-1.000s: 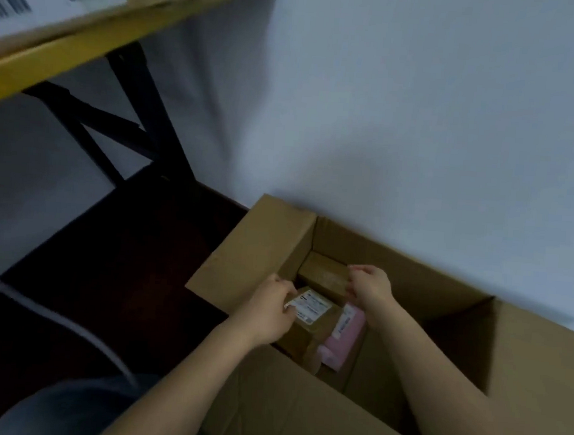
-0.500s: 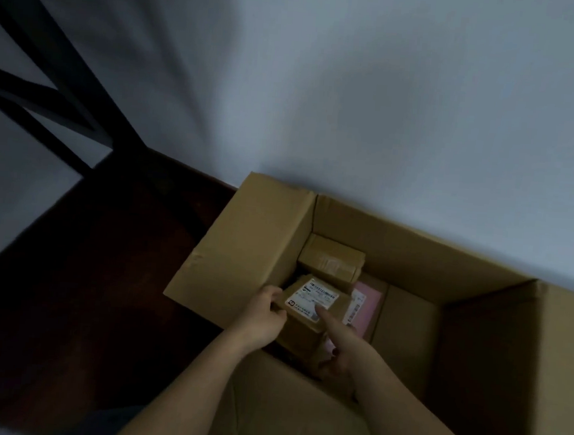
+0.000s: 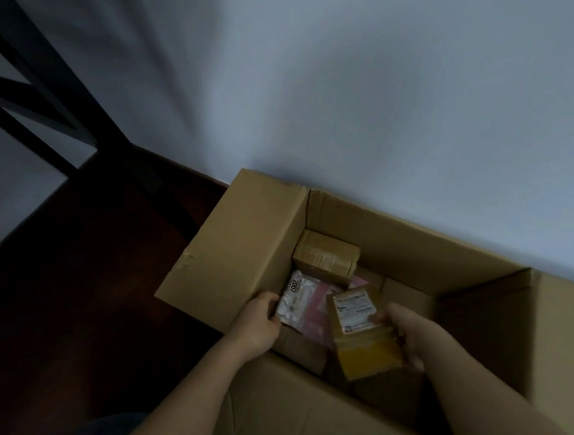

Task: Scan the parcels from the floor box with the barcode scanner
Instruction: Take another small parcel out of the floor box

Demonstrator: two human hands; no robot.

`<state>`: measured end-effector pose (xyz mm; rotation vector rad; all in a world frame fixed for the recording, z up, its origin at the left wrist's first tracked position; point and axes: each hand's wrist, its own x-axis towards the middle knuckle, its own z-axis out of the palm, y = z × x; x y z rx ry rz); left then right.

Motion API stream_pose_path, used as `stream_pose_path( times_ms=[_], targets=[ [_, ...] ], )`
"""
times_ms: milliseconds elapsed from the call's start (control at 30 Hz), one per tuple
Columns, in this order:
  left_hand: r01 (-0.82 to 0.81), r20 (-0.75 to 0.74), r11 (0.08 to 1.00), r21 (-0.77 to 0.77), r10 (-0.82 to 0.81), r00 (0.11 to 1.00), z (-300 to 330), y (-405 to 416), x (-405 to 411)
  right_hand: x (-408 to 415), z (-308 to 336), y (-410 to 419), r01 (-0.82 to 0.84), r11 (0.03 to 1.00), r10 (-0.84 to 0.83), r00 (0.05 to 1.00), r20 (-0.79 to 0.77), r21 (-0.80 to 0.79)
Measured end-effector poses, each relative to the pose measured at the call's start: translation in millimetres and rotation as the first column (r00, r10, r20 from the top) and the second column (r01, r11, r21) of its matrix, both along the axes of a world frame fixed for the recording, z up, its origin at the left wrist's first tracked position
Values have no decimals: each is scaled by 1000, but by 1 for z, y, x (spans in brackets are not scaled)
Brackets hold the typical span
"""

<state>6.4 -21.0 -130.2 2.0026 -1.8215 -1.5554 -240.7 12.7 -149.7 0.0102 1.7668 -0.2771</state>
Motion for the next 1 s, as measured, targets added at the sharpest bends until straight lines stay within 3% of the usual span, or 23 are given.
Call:
stream_pose_path(
  times_ms=[133, 233, 300, 333, 367, 433, 500, 633, 833, 1000],
  targets=[
    [-8, 3, 999, -33, 8, 1000, 1, 2, 0, -19, -14, -5, -331, 932, 354, 920, -168, 151],
    [-20, -15, 1000, 3, 20, 1000, 1, 0, 0, -11, -35, -3, -427, 813, 577, 680, -453, 395],
    [-23, -37, 998, 61, 25, 999, 4, -2, 0, 10, -33, -3, -515, 794, 591, 524, -614, 324],
    [-33, -56, 995, 94, 39, 998, 5, -4, 1, 22, -34, -5, -562, 794, 560, 524, -642, 233],
    [-53, -85, 990, 132, 65, 994, 6, -6, 1, 31, -41, -8, -583, 805, 515, 596, -616, 109],
    [-99, -148, 970, 221, 134, 980, 9, -10, 3, 52, -51, -12, -563, 822, 473, 759, -447, -88],
    [-133, -185, 937, 322, 200, 962, 14, -13, 4, 68, -60, -12, -530, 836, 483, 834, -266, -142],
    [-188, -255, 869, 457, 330, 909, 15, -19, 6, 79, -75, 1, -480, 871, 477, 877, -50, -102],
    [-236, -218, 850, 470, 371, 902, 8, -20, 5, 86, -99, 18, -437, 889, 452, 887, 98, -140],
    [-230, -222, 843, 485, 374, 901, 6, -20, 5, 86, -101, 12, -579, 799, 588, 809, 8, -164]
  ],
)
